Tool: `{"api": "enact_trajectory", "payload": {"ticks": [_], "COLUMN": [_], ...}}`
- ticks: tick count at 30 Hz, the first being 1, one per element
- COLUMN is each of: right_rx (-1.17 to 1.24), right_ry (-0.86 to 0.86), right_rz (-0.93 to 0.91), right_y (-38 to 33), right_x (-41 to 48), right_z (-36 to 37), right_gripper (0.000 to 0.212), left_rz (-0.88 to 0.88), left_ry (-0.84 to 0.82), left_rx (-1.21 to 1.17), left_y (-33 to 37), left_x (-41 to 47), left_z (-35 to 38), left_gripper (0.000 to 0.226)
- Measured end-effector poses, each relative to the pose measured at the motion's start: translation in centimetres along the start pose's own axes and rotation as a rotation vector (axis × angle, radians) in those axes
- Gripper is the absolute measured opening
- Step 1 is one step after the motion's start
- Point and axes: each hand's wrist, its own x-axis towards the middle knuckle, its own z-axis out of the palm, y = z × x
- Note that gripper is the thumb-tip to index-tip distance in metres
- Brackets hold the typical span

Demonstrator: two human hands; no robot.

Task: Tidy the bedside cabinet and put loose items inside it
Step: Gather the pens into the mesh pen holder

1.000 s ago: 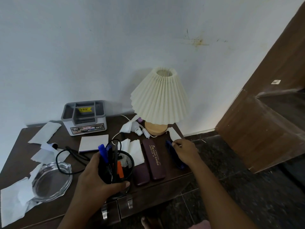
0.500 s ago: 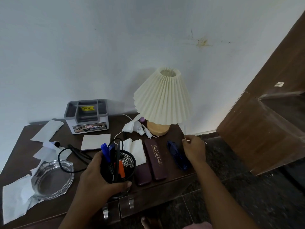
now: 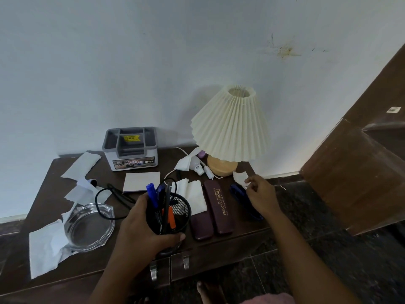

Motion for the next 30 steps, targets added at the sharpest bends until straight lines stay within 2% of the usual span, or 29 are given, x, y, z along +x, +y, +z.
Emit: {"api": "enact_trajectory", "payload": {"ticks": [4, 8, 11, 13, 19, 22, 25, 27, 30], "right_rx": [-0.026, -0.115, -0.131, -0.289, -0.494, -0.488, -0.502, -0.499, -0.608], "right_ry": [-0.083, -0.049, -0.305, -0.418, -0.247, -0.18, -0.089, -0.114, -0.268], "right_rz": [-0.023, -0.206, -0.222, -0.236, -0.28, -0.259, -0.331, -0.381, -0.38], "right_y": [-0.2, -2.4, -4.8, -5.5, -5.7, -5.7, -6.7, -8.2, -10.1], "right_x": [-0.1, -1.0, -2.2, -2.9, -3.0, -3.1, -2.8, -2.5, -2.2], "right_z": [0.3, 1.1, 2.8, 4.0, 3.9, 4.0, 5.0, 6.3, 8.9], "right_gripper": [0.024, 0.022, 0.048, 0.05, 0.039, 0.035, 0.035, 0.035, 0.034], "left_rz": [-0.002, -0.018, -0.023, -0.034, -0.02, -0.032, -0.057, -0.066, -0.066], "left_ry": [0.011, 0.022, 0.03, 0.029, 0.04, 0.044, 0.055, 0.072, 0.09], "left_rx": [0.009, 0.005, 0.006, 0.004, 0.022, 0.016, 0.007, 0.004, -0.021], "left_y": [0.0, -0.3, -0.7, -0.9, -1.3, -1.2, -1.3, -1.4, -1.5], "left_x": [0.0, 0.0, 0.1, 0.1, -0.1, 0.0, 0.0, -0.1, -0.3], "left_z": [-0.3, -0.6, -0.9, -1.0, -1.8, -1.8, -1.8, -1.9, -2.1], "left_gripper": [0.078, 0.075, 0.075, 0.079, 0.076, 0.074, 0.078, 0.08, 0.078]}}
